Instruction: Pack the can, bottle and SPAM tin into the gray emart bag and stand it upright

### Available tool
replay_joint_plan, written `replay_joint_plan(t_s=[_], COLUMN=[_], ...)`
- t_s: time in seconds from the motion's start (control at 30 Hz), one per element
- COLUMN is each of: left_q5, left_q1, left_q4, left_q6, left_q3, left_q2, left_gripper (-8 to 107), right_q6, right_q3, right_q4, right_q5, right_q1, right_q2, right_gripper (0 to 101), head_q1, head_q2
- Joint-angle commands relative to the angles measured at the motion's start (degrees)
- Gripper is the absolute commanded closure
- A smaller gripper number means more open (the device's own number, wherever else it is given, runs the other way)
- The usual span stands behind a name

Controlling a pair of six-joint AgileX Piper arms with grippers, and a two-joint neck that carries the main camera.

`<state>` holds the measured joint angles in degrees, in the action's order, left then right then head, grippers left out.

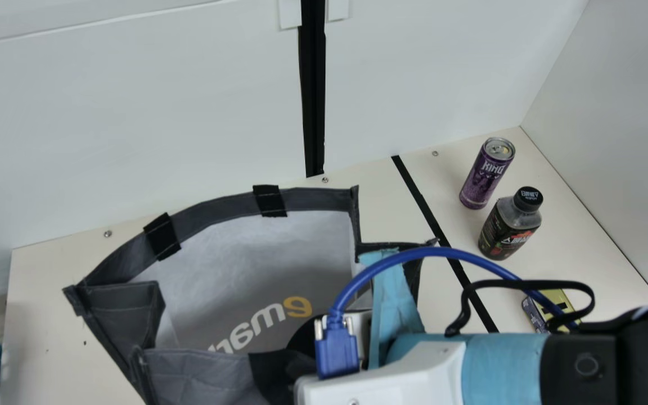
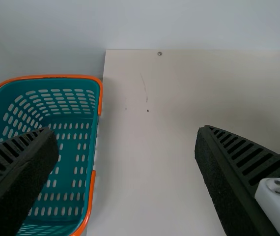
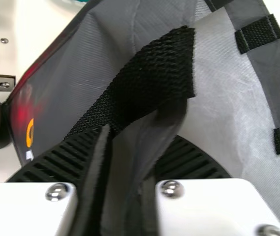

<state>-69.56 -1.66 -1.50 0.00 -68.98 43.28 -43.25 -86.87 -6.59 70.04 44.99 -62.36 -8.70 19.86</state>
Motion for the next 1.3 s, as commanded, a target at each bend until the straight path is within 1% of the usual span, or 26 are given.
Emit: replay_joint_plan(t_s=[0.0, 0.47, 0.9, 1.27], left_q5=[0.00, 0.00, 0.00, 0.00], left_q1=[0.00, 0.00, 0.00, 0.00], left_q4=[0.00, 0.00, 0.00, 0.00], left_q6=[0.00, 0.00, 0.00, 0.00], left_q3=[0.00, 0.00, 0.00, 0.00], left_q2=[0.00, 0.00, 0.00, 0.00], left_gripper=[9, 9, 9, 9], right_q6=[0.87, 6.99, 12.82, 16.99], right_q3=[0.28, 3.65, 7.00, 6.73], right_q4=[0.29, 2.87, 5.69, 6.73], right_q5=[-0.14, -0.14, -0.14, -0.14], right_q1=[0.62, 5.20, 9.81, 11.88], right_q2=[0.35, 3.69, 6.69, 8.70], right_gripper=[53, 6, 6, 6], head_q1=[-1.30, -1.30, -1.30, -1.30], head_q2=[0.14, 0.14, 0.14, 0.14])
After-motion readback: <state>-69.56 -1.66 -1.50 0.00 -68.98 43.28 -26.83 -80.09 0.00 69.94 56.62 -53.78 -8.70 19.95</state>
